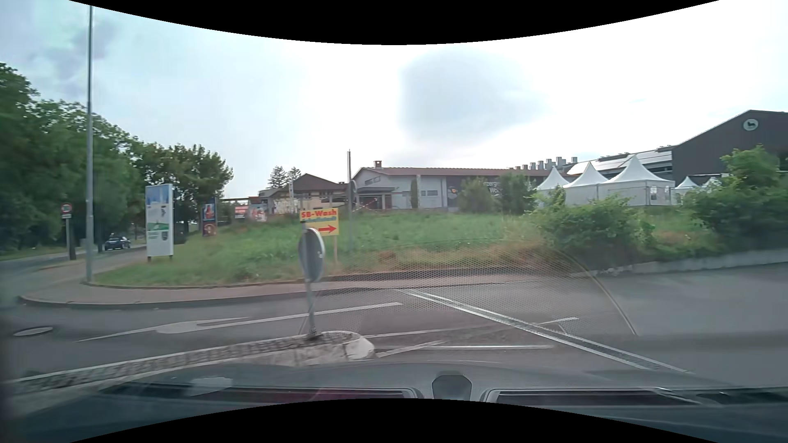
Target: Follow the waypoints while adhering to traffic rules and regulations
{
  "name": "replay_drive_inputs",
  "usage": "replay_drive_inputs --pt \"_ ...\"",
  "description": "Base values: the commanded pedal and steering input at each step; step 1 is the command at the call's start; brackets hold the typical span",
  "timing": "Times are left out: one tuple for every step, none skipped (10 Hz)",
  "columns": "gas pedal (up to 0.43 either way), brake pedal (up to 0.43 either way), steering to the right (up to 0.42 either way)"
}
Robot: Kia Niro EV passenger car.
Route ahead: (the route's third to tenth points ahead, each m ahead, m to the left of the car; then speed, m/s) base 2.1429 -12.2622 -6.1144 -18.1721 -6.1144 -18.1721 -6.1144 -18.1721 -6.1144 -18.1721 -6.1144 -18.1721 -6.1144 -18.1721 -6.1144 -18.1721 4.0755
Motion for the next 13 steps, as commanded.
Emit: replay_drive_inputs --pt "0.0 0.146 0.501" --pt "0.0 0.146 0.508" --pt "0.0 0.152 0.517" --pt "0.0 0.165 0.526" --pt "0.0 0.171 0.538" --pt "0.0 0.189 0.559" --pt "0.0 0.189 0.579" --pt "0.0 0.195 0.595" --pt "0.0 0.189 0.606" --pt "0.0 0.183 0.618" --pt "0.0 0.177 0.628" --pt "0.0 0.165 0.637" --pt "0.0 0.159 0.652"
